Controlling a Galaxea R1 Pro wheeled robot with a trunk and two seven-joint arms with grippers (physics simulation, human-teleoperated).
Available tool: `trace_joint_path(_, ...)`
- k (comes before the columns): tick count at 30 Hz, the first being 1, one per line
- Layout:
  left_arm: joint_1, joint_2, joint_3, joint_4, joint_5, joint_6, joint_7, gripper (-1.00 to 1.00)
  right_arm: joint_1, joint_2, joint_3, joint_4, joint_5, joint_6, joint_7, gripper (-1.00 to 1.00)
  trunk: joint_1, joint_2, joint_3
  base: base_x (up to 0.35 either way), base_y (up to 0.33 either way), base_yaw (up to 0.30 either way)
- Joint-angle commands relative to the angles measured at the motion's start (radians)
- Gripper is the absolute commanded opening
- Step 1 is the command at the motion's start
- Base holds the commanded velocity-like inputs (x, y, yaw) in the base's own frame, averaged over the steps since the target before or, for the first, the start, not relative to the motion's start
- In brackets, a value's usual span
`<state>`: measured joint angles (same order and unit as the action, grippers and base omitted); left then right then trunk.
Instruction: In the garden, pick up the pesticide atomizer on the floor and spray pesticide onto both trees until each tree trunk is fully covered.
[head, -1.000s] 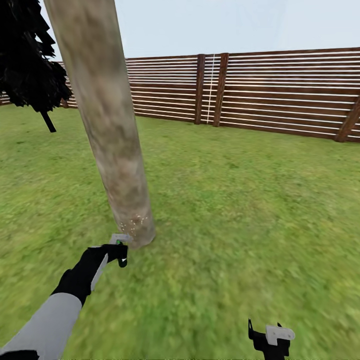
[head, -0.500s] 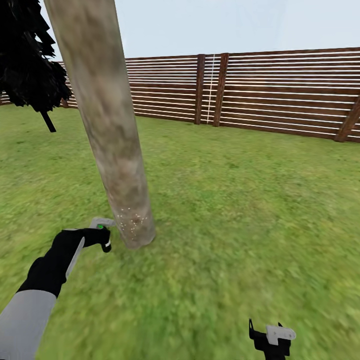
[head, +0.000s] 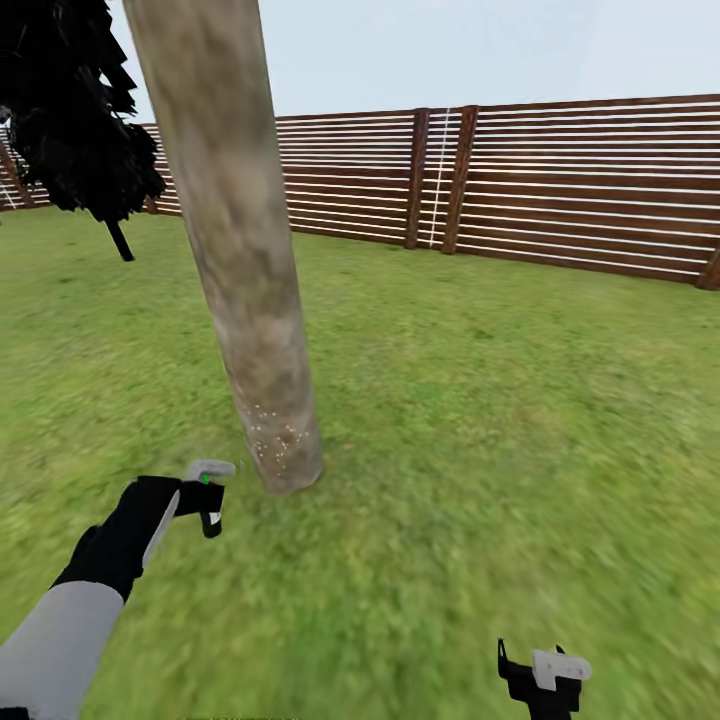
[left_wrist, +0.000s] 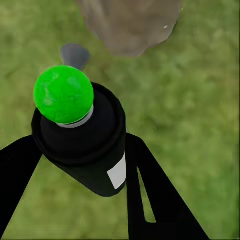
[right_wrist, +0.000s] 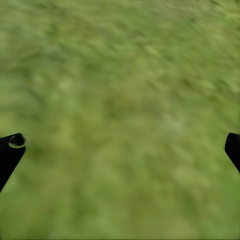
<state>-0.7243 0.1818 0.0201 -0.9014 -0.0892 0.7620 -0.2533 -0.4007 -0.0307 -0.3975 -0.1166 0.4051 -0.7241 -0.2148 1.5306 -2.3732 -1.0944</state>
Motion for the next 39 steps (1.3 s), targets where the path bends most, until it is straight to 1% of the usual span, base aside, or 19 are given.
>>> trace_joint_path(1,0.003,-0.036,0.0,-0.046,-0.015,-0.001,0.001,-1.0,0.0,0.0,0.0,0.0,0.0,0.0,0.0,1.0,0.0,0.0,0.0,0.01,-0.016,0.257)
trace_joint_path(2,0.004,-0.049,0.0,-0.071,-0.015,-0.001,0.002,-1.0,0.0,0.0,0.0,0.0,0.0,0.0,0.0,1.0,0.0,0.0,0.0,0.083,-0.138,0.269)
trace_joint_path(4,0.007,-0.055,0.002,-0.1,-0.013,-0.001,0.002,-1.0,0.0,0.0,0.0,0.0,0.0,0.0,0.0,1.0,0.0,0.0,0.0,0.114,-0.204,0.179)
trace_joint_path(8,0.009,-0.055,0.008,-0.126,-0.016,-0.001,0.003,-1.0,0.0,0.0,0.0,0.0,0.001,0.0,0.0,1.0,0.0,0.0,0.0,0.03,-0.262,0.027)
trace_joint_path(16,0.004,-0.053,0.011,-0.129,-0.019,-0.001,0.008,-1.0,0.0,0.0,0.0,0.0,0.0,0.0,0.0,1.0,0.0,0.0,0.0,-0.037,-0.276,0.0)
trace_joint_path(18,-0.004,-0.055,0.033,-0.131,-0.016,0.0,0.047,-1.0,0.0,0.0,0.0,0.0,0.0,0.0,0.0,1.0,0.0,0.0,0.0,-0.011,-0.276,0.0)
trace_joint_path(20,-0.014,-0.057,0.039,-0.14,-0.018,0.001,0.065,-1.0,0.0,0.0,0.0,0.0,0.0,0.0,0.001,1.0,0.0,0.0,0.0,-0.002,-0.276,0.0)
trace_joint_path(24,-0.007,-0.056,0.041,-0.145,-0.02,0.001,0.072,-1.0,0.0,0.0,0.0,0.0,0.001,0.0,0.0,1.0,0.0,0.0,0.0,0.0,-0.276,0.073)
trace_joint_path(30,-0.016,-0.058,0.037,-0.139,-0.02,0.0,0.083,-1.0,0.0,0.0,0.0,0.0,0.001,0.0,0.0,1.0,0.0,0.0,0.0,0.0,-0.276,0.263)
trace_joint_path(31,-0.021,-0.063,0.037,-0.136,-0.018,0.0,0.136,-1.0,0.0,0.0,0.0,0.0,0.001,0.0,0.0,1.0,0.0,0.0,0.0,0.0,-0.276,0.277)
trace_joint_path(33,-0.022,-0.07,0.037,-0.133,-0.011,0.0,0.182,-1.0,0.0,0.0,0.0,0.0,0.001,0.0,0.0,1.0,0.0,0.0,0.0,0.028,-0.276,0.277)
trace_joint_path(35,-0.02,-0.081,0.038,-0.131,-0.007,0.0,0.194,-1.0,0.0,0.0,0.0,0.0,0.001,0.0,0.0,1.0,0.0,0.0,0.0,0.062,-0.276,0.259)
trace_joint_path(36,-0.015,-0.094,0.038,-0.131,-0.007,0.0,0.197,-1.0,0.0,0.0,0.0,0.0,0.001,0.0,0.0,1.0,0.0,0.0,0.0,0.028,-0.276,0.096)
trace_joint_path(39,-0.011,-0.101,0.038,-0.131,-0.006,0.0,0.197,-1.0,0.0,0.0,0.0,0.0,0.001,0.0,0.0,1.0,0.0,0.0,0.0,0.007,-0.276,0.023)
